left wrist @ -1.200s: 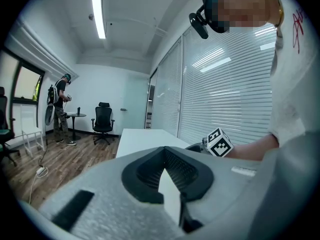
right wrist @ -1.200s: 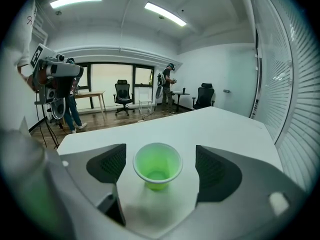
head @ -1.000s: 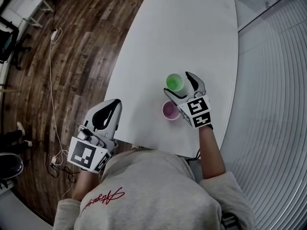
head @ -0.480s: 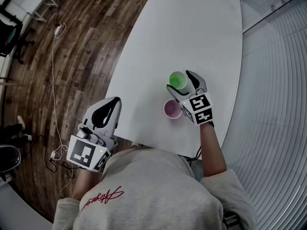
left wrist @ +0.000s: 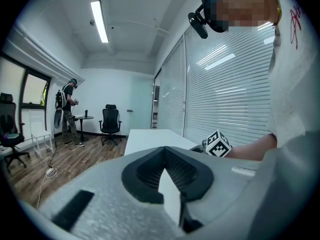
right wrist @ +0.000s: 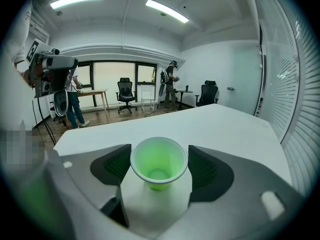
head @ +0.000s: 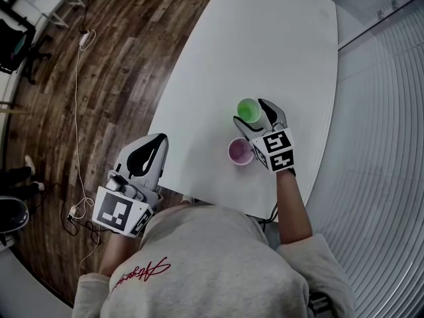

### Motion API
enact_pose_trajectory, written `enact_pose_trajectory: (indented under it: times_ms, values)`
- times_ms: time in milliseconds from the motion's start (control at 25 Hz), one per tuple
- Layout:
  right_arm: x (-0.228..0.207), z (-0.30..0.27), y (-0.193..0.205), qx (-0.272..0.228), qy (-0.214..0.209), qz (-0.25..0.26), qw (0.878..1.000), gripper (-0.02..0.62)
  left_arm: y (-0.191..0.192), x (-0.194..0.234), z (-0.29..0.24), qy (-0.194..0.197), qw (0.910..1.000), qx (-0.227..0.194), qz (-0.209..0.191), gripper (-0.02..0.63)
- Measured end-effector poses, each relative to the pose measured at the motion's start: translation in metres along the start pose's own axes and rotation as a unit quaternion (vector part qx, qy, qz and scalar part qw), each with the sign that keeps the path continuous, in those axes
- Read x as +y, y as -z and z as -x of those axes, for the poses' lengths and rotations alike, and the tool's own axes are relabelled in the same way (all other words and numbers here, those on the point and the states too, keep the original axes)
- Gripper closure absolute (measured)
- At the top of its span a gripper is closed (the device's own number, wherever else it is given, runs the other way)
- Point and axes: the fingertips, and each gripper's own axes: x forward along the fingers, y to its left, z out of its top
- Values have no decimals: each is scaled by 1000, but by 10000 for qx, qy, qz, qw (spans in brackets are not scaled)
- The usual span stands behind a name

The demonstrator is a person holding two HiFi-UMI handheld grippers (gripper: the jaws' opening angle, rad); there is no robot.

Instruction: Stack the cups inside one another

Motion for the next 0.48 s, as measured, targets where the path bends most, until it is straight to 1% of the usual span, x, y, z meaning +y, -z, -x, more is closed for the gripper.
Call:
enact_pose_trajectory:
  times_ms: [480]
  values:
    - [5, 10, -10, -125, 57, 20, 9999, 239, -1, -1, 9, 19, 10000, -95, 10, 611]
